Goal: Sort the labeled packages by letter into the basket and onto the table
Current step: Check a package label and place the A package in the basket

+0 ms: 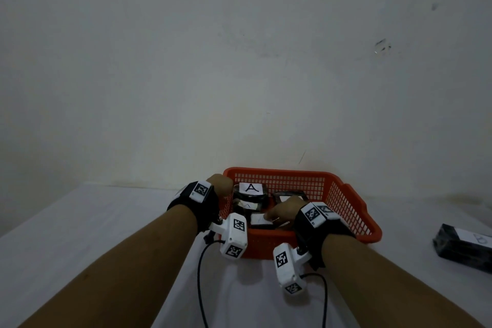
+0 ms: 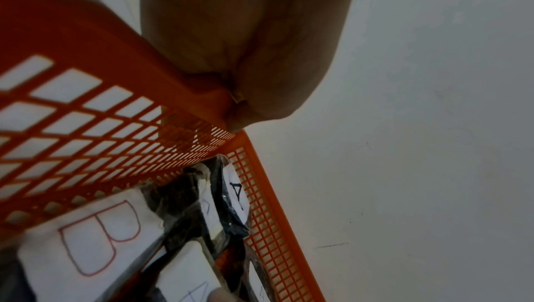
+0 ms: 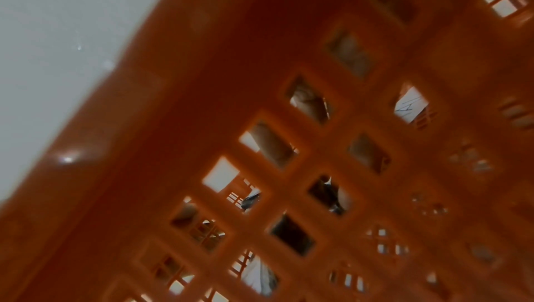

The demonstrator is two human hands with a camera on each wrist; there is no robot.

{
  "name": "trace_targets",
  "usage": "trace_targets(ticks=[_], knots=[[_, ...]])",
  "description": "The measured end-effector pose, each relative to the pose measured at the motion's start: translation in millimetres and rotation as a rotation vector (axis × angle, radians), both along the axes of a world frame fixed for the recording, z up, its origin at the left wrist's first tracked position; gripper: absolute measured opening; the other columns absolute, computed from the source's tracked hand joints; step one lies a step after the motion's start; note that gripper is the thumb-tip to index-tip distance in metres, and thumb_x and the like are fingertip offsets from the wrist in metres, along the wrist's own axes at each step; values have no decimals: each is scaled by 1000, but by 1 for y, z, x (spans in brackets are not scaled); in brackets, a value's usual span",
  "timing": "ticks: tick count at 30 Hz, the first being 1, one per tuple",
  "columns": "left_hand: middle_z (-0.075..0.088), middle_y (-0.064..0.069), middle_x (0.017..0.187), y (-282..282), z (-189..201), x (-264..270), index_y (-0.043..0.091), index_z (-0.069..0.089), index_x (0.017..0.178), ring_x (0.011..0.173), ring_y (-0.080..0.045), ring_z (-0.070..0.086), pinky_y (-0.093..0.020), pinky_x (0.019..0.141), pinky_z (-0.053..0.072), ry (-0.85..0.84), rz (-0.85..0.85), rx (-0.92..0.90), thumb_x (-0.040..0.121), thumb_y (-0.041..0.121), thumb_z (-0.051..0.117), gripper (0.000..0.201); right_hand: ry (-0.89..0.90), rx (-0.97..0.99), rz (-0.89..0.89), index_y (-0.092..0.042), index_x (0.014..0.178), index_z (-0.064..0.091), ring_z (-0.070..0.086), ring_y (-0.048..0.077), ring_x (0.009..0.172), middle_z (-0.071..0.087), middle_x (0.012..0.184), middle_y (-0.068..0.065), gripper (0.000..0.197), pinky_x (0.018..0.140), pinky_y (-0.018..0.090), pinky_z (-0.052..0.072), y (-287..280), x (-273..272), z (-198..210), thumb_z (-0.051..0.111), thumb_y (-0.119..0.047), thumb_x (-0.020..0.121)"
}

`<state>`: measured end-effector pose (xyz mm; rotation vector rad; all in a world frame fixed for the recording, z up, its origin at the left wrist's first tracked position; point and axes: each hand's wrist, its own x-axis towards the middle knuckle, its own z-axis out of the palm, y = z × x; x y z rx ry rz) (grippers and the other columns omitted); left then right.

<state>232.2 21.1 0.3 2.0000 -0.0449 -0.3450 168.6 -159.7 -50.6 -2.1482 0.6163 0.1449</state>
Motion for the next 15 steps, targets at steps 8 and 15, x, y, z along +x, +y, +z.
trace_targets(ticks=[8, 15], knots=[[72, -25, 104, 8, -4, 5, -2, 63, 88, 97, -34, 70, -48, 101, 54, 135, -140, -38, 99, 1, 43, 23, -12, -3, -17, -16, 86, 75, 76, 28, 98, 80, 102, 10, 37, 92, 45, 62, -3, 4, -5, 88, -35, 58], [68, -21, 90, 8, -8, 7, 0, 61, 87, 82, -30, 67, -47, 95, 54, 137, -117, -62, 99, 1, 40, 24, -26, -9, 7, -10, 89, 79, 77, 29, 94, 81, 95, 10, 51, 89, 47, 63, -12, 12, -15, 87, -38, 46]])
